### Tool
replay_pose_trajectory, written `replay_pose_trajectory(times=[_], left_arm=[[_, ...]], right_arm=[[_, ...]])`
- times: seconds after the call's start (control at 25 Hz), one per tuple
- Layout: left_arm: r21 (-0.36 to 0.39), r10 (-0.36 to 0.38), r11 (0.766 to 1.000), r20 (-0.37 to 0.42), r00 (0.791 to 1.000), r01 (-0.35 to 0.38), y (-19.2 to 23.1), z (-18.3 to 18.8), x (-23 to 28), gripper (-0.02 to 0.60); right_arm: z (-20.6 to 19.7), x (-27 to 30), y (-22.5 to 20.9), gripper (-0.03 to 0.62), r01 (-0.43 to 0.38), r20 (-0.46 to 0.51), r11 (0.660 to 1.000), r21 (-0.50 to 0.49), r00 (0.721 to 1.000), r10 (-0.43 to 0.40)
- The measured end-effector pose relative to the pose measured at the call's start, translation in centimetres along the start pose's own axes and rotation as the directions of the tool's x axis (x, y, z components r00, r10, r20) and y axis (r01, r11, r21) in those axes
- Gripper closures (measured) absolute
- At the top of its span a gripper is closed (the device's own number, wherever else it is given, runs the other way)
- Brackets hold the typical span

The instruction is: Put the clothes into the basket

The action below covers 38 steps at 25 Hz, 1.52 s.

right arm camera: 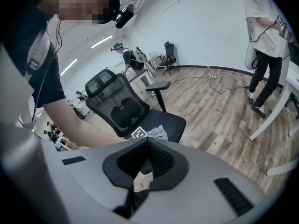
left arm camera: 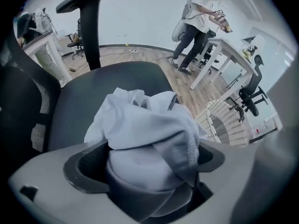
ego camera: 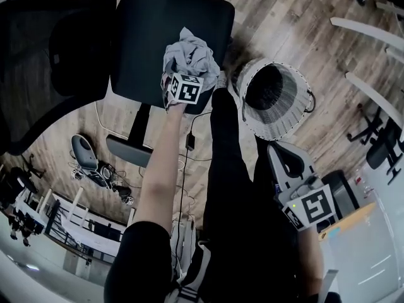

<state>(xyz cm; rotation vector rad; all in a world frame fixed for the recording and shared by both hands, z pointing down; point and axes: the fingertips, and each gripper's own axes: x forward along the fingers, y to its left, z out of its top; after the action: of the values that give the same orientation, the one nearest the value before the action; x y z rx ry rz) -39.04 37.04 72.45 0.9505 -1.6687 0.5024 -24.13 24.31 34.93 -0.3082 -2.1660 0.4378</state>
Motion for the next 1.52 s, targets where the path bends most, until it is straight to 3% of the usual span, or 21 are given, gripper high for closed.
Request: replay_pose_trajectory(times=[0.32,0.6,0.92,1.2,1.32,1.4,1.52], left_arm=[[-0.029,0.008,1.0,-0.021,1.0,-0.009,0.5,-1.1,1.5,0.034],[-0.042,0.048,0.998,0.016,0.999,-0.047,0.3,-1.1,1.4,0.037],[-0.023,0.054,0.998,-0.025,0.998,-0.055,0.2,-1.1,1.1,0.051],[0.007,0.031,1.0,-0.035,0.999,-0.031,-0.6,-1.2,0.6,0.165],[0.012,0.029,1.0,-0.035,0.999,-0.029,-0.6,-1.2,0.2,0.259],[0.018,0.027,0.999,-0.036,0.999,-0.027,-0.6,-1.3,-0.1,0.366],[0.041,0.035,0.999,-0.043,0.998,-0.034,-0.7,-1.5,-0.7,0.471]], right_arm=[[-1.1,0.5,-0.6,0.578,0.005,-0.027,1.0,0.019,1.0,-0.005],[-1.1,0.1,-1.9,0.579,0.041,-0.008,0.998,0.037,0.999,-0.041],[-1.5,-0.3,-1.4,0.579,0.06,-0.002,0.998,0.037,0.998,-0.06],[-1.8,-1.1,-1.2,0.579,0.082,0.026,0.995,0.05,0.996,-0.084],[-1.8,-1.3,-0.9,0.579,0.089,0.039,0.995,0.053,0.995,-0.091],[-1.9,-1.6,-0.6,0.579,0.092,0.049,0.994,0.052,0.994,-0.094],[-1.9,-2.1,-0.3,0.579,0.105,0.072,0.993,0.049,0.992,-0.108]])
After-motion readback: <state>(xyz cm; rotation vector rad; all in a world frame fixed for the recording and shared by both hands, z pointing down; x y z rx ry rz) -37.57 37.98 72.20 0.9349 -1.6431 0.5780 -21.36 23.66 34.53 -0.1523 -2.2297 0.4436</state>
